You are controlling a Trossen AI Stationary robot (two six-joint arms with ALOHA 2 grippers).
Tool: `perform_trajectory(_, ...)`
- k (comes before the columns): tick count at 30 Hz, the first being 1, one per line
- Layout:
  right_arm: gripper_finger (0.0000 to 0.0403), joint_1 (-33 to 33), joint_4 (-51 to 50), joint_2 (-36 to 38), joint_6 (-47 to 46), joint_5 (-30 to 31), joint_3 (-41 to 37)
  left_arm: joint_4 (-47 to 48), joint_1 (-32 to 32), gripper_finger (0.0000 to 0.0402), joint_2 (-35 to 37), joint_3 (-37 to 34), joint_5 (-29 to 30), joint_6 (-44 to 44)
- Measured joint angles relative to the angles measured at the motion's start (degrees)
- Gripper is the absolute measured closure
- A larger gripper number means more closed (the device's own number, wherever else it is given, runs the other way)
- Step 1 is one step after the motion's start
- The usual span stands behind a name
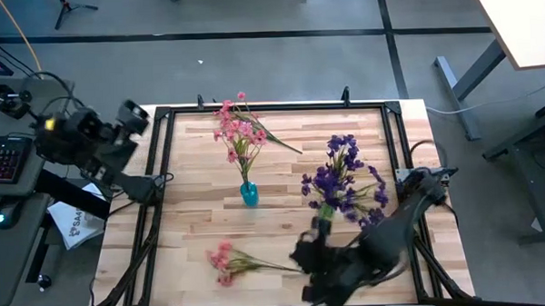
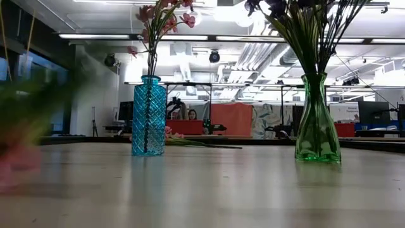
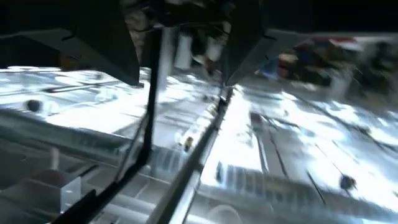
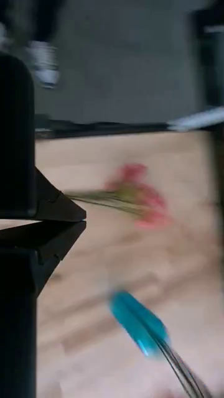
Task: Sort flowers into vase by color
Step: Put the bottom pink flowers into the blue vase
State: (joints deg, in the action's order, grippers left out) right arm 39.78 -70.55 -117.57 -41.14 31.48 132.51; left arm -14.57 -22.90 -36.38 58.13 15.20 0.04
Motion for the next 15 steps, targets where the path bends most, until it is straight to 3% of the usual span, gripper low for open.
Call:
perform_trajectory(3,0.0401,0.6,1.0,4.0,0.2,7.6,0.1,0.0,0.0,0.0179,0.3,1.3,1.9,4.5)
perform_trajectory(6,0.0401,0.5,1.5,6.2,2.4,11.4,0.1,0.1,0.0,0.0179,0.5,1.4,3.9,6.1)
perform_trajectory(10,0.0402,-0.4,1.0,6.7,4.0,11.9,0.1,2.1,0.0,0.0179,0.4,1.4,5.7,6.0)
perform_trajectory(15,0.0402,-1.3,1.0,6.3,4.3,7.7,0.1,9.8,0.0,0.0179,0.1,1.4,8.3,2.1)
